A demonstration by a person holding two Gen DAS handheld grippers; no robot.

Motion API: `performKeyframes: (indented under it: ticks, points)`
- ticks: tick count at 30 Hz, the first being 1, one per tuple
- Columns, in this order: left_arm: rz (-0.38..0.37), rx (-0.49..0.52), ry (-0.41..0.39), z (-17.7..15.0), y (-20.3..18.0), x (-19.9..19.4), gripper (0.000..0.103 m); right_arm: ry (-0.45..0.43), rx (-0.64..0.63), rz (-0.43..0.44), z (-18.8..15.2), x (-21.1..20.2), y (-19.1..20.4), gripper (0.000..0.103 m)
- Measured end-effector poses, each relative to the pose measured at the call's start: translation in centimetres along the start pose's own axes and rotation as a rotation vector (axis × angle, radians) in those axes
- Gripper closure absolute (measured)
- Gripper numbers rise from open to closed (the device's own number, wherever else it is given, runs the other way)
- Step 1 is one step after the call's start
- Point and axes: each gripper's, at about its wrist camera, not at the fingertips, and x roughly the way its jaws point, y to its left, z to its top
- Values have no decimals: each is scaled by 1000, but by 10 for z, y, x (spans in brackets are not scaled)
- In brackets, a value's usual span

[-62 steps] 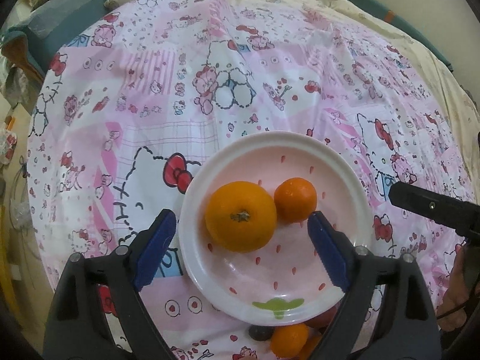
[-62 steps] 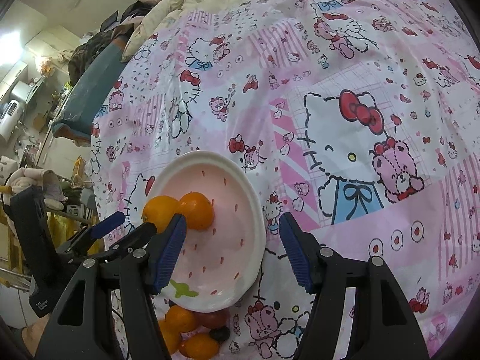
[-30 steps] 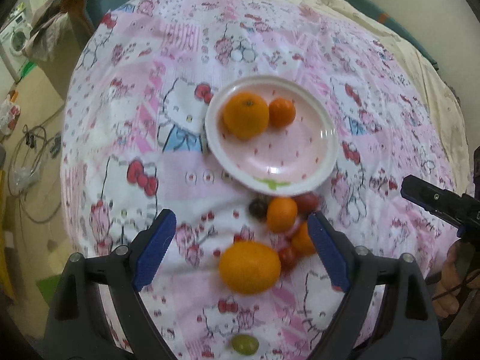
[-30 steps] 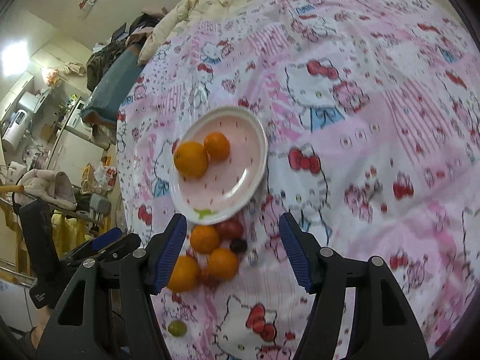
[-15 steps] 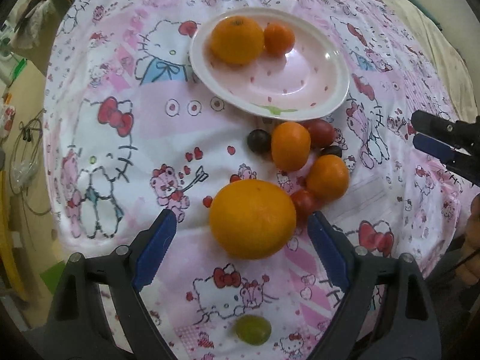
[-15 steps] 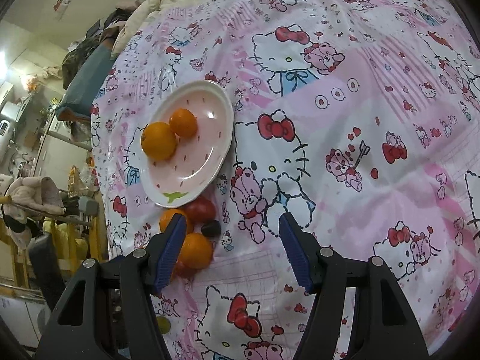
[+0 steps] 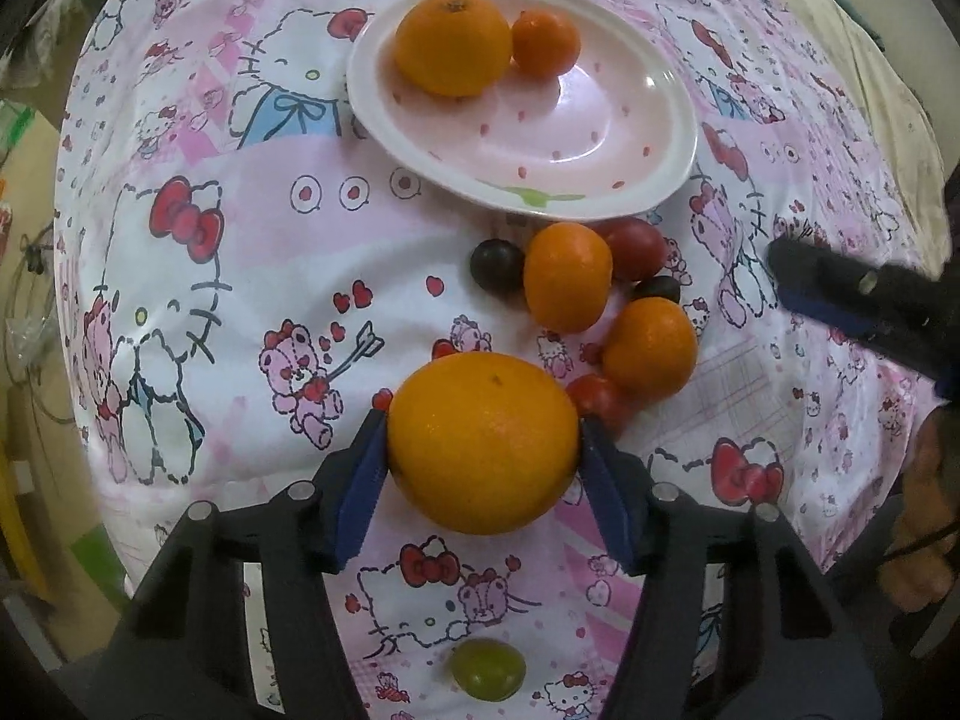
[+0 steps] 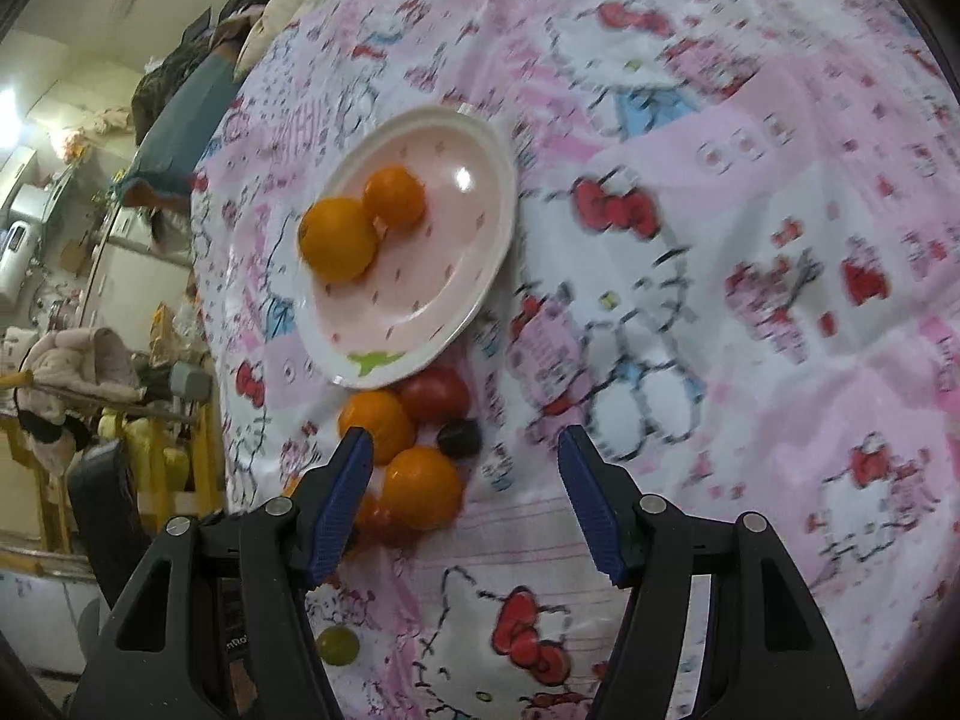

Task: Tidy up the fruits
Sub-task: 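Move the left gripper back and grasp another large orange, then set the large orange on the plate with left while right grasps a mandarin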

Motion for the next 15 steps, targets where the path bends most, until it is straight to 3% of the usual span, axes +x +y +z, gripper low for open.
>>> performKeyframes:
  ticks: [7, 11, 15]
  points:
    - [3, -24, -40, -2, 12, -15, 46, 94, -49, 2, -9, 32, 19, 41]
    - [4, -33, -64, -3, 20, -21, 46, 132, -82, -43, -14, 47, 25, 56]
    - [11, -37, -80, -3, 24, -22, 46, 145, -139, -74, -18, 51, 30, 64]
